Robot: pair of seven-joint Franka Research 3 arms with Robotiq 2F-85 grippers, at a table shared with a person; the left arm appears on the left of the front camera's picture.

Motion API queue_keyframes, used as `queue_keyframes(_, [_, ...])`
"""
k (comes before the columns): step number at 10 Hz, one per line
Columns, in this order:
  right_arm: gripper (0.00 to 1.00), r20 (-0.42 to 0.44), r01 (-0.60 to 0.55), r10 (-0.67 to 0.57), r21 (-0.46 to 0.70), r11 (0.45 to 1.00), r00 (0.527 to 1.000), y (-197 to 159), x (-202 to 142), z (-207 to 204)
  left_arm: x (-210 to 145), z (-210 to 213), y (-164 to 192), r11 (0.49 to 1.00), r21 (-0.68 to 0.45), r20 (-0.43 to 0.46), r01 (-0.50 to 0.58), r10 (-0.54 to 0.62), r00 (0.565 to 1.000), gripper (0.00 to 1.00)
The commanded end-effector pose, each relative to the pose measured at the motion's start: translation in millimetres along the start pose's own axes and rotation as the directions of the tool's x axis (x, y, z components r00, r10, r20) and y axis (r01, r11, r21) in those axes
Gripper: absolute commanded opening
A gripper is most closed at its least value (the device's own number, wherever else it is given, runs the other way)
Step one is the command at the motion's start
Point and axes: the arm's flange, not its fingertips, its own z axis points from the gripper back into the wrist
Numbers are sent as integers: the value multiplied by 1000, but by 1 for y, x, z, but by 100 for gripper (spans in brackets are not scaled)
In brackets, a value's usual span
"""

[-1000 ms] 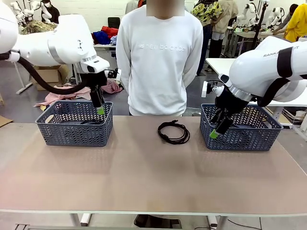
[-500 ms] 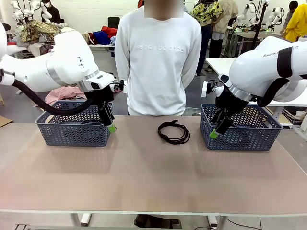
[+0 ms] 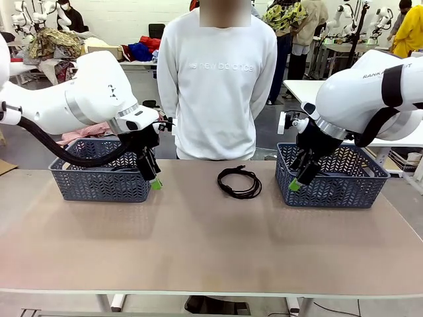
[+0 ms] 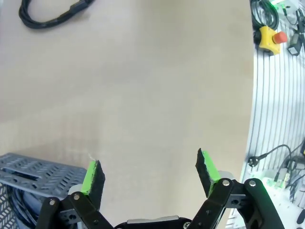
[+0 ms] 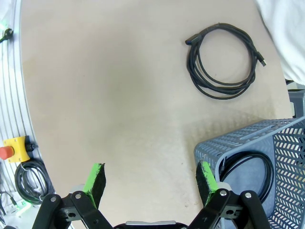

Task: Organize the cables according to human instructions.
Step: Pick up a bundle of cables and place it in the basket indicated by the human.

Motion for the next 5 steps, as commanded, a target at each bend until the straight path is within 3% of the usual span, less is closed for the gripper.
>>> queue_keyframes(1, [100, -10, 10, -10, -9, 1000, 1000, 0, 2, 2, -1, 1, 0, 1000, 1, 2, -4, 4, 1000, 100])
queue_keyframes(5, [100, -10, 10, -10, -9, 1000, 1000, 0, 2, 2, -1, 1, 0, 1000, 1, 2, -4, 4, 1000, 100])
